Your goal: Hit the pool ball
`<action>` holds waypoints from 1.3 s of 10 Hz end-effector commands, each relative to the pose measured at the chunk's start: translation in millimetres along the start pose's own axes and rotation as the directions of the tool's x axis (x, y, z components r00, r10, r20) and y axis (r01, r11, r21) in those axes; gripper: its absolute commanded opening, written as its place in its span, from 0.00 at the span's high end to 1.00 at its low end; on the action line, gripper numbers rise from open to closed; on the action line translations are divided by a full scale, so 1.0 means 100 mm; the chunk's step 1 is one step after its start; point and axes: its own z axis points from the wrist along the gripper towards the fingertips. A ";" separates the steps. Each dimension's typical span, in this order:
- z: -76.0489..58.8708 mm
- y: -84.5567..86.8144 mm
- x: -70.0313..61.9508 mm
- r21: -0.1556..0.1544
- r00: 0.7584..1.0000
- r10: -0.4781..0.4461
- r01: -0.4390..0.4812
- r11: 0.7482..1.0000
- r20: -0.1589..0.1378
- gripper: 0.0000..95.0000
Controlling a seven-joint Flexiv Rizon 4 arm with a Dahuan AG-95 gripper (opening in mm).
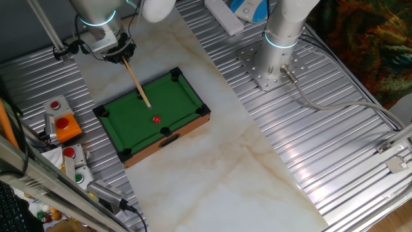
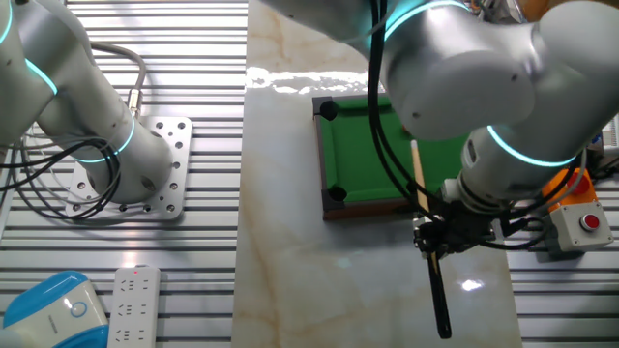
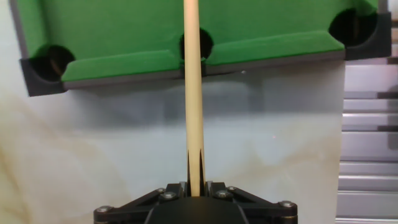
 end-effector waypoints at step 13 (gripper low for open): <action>0.02 -0.01 -0.04 -0.004 0.999 0.006 -0.006 1.000 -0.042 1.00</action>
